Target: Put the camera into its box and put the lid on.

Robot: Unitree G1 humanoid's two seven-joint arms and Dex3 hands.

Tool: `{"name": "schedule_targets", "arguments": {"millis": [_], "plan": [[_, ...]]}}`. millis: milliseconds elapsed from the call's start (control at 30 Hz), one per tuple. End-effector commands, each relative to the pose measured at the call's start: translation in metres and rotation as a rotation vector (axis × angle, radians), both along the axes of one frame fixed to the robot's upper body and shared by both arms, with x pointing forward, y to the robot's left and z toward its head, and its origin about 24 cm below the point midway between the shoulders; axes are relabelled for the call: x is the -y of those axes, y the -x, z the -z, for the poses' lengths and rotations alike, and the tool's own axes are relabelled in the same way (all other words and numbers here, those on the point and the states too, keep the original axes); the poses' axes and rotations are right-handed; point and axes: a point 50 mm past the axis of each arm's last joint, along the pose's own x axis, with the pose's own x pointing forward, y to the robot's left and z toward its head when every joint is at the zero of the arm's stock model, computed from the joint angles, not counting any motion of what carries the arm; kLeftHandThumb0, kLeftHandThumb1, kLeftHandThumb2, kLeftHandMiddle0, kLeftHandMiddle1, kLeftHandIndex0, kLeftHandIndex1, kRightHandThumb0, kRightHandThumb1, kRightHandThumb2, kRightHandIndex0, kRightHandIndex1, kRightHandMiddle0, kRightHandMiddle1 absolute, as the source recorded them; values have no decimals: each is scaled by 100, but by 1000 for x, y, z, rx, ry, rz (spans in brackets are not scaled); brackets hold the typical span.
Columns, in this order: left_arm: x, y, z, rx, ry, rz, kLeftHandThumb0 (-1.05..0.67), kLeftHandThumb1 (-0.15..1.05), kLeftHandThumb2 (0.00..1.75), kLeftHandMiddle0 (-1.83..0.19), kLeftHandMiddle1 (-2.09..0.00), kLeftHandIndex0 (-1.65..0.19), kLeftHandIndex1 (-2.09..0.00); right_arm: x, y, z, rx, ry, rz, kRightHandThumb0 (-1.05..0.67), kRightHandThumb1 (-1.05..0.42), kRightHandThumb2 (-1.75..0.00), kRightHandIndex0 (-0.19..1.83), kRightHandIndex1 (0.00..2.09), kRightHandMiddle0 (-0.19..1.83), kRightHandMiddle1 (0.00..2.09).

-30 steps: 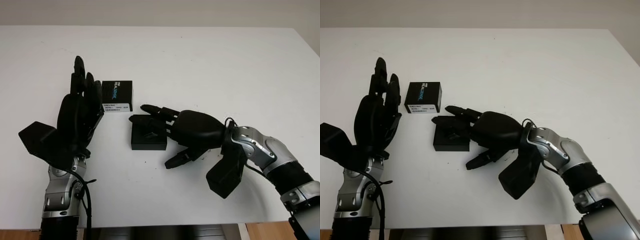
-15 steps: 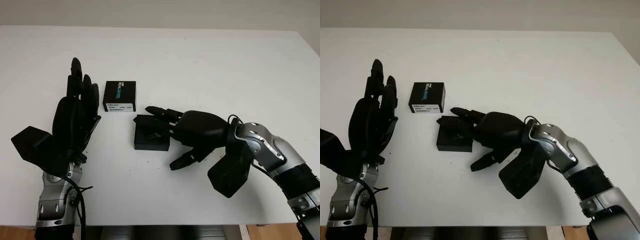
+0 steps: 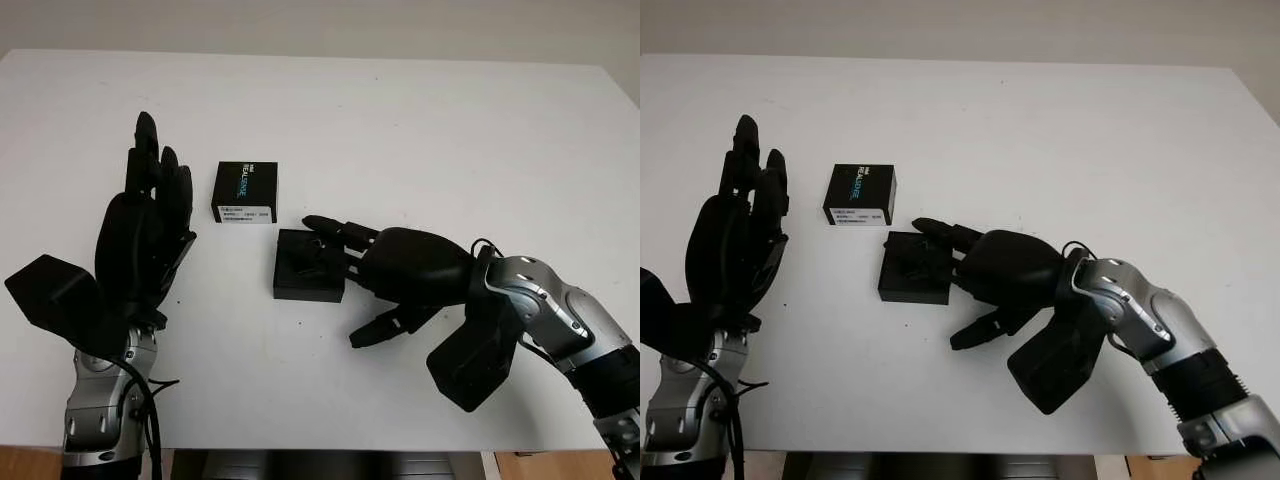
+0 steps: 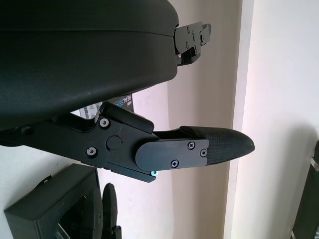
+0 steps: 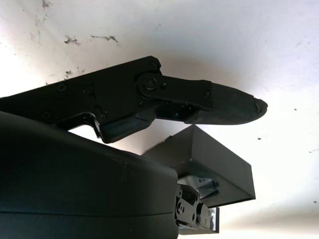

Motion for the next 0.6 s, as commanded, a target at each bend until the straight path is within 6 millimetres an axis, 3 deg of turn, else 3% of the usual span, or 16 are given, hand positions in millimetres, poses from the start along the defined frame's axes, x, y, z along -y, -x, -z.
{"name": "schedule_targets", "arguments": {"millis": [0,233,567], "plan": [[0,5,-6,25,2,0,-74,105,47,19,0,19,0,31,14,60,-202,177,122,-79,-105,-60,-18,0,-11,2],[1,8,-10,30,5,7,-75,105,47,19,0,19,0,44,10,82,-245,206,208,-78,-105,-69,-19,0,-19,0],[3,22,-19,48,-16,-1,-75,105,51,19,0,19,0,51,12,88,-280,193,246,-76,-105,-71,-19,0,-19,0]]}}
